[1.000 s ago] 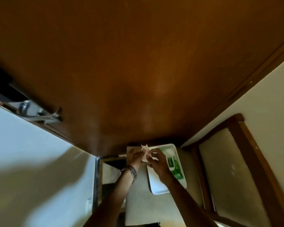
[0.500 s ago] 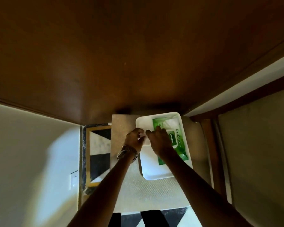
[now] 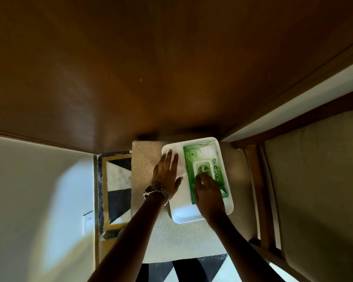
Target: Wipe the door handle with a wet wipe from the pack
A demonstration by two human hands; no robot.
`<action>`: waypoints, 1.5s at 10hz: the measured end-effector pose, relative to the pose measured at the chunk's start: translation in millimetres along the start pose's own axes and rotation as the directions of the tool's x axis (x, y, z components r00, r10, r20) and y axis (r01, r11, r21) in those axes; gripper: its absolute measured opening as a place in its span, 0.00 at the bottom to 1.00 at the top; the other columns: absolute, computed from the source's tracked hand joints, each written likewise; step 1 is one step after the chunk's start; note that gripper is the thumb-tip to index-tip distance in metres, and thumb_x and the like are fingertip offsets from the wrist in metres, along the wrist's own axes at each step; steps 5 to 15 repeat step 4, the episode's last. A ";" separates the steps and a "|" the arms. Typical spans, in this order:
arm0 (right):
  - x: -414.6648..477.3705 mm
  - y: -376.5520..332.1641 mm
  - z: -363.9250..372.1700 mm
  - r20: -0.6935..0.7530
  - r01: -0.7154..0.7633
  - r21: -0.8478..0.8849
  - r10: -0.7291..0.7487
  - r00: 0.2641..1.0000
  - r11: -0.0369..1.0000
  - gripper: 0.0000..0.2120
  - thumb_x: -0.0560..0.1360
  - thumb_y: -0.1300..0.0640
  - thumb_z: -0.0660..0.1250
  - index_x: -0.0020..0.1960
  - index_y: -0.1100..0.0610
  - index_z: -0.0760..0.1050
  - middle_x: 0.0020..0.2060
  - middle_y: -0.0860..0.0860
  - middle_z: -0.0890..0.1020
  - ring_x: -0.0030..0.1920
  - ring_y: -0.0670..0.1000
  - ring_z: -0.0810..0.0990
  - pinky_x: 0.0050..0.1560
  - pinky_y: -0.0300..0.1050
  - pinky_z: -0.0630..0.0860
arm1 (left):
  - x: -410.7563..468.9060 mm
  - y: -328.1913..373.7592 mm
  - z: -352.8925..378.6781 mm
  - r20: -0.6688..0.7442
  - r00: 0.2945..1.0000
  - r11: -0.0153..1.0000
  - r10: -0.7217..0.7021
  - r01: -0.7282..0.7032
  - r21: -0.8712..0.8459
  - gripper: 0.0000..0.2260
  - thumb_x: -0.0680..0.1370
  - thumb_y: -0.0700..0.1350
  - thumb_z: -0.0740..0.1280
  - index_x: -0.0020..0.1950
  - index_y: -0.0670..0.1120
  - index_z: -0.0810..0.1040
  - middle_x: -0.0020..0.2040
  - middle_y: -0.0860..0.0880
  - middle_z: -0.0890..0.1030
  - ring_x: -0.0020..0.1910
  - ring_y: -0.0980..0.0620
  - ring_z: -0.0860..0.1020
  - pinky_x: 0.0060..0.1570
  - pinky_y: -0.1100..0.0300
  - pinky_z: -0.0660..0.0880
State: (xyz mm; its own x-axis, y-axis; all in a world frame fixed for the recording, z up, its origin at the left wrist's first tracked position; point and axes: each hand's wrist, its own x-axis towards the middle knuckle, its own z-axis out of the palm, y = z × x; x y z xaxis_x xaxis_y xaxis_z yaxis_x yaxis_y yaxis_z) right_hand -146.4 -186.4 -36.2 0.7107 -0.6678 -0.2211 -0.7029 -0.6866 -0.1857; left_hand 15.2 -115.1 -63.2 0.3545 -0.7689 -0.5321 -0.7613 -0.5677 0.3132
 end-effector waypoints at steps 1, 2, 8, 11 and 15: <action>-1.9 -0.2 -1.4 0.123 0.056 -0.090 -0.045 0.991 0.994 0.19 0.68 0.58 0.76 0.57 0.64 0.81 0.54 0.60 0.84 0.55 0.62 0.83 0.54 0.58 0.82 | -2.1 -2.0 3.3 0.053 0.999 0.998 0.003 -0.006 0.060 0.43 0.85 0.57 0.64 0.84 0.46 0.34 0.84 0.45 0.33 0.84 0.41 0.38 0.84 0.41 0.50; 14.0 -10.6 -12.3 0.238 0.047 -0.223 0.007 0.971 0.974 0.15 0.69 0.59 0.75 0.54 0.63 0.80 0.50 0.60 0.83 0.52 0.61 0.83 0.51 0.57 0.81 | -15.3 -7.0 -2.3 0.060 0.998 0.992 0.003 -0.010 0.129 0.45 0.85 0.57 0.64 0.83 0.45 0.32 0.83 0.44 0.32 0.84 0.40 0.37 0.83 0.40 0.45; 21.0 -30.9 -76.5 0.394 0.146 -0.244 -0.040 0.918 0.959 0.22 0.79 0.60 0.61 0.72 0.60 0.66 0.73 0.63 0.66 0.74 0.63 0.62 0.73 0.67 0.57 | -70.7 -1.1 -83.9 -0.106 0.991 0.980 0.085 -0.065 0.187 0.46 0.84 0.56 0.65 0.81 0.44 0.30 0.82 0.43 0.31 0.83 0.42 0.35 0.84 0.38 0.45; 21.0 -30.9 -76.5 0.394 0.146 -0.244 -0.040 0.918 0.959 0.22 0.79 0.60 0.61 0.72 0.60 0.66 0.73 0.63 0.66 0.74 0.63 0.62 0.73 0.67 0.57 | -70.7 -1.1 -83.9 -0.106 0.991 0.980 0.085 -0.065 0.187 0.46 0.84 0.56 0.65 0.81 0.44 0.30 0.82 0.43 0.31 0.83 0.42 0.35 0.84 0.38 0.45; 21.0 -30.9 -76.5 0.394 0.146 -0.244 -0.040 0.918 0.959 0.22 0.79 0.60 0.61 0.72 0.60 0.66 0.73 0.63 0.66 0.74 0.63 0.62 0.73 0.67 0.57 | -70.7 -1.1 -83.9 -0.106 0.991 0.980 0.085 -0.065 0.187 0.46 0.84 0.56 0.65 0.81 0.44 0.30 0.82 0.43 0.31 0.83 0.42 0.35 0.84 0.38 0.45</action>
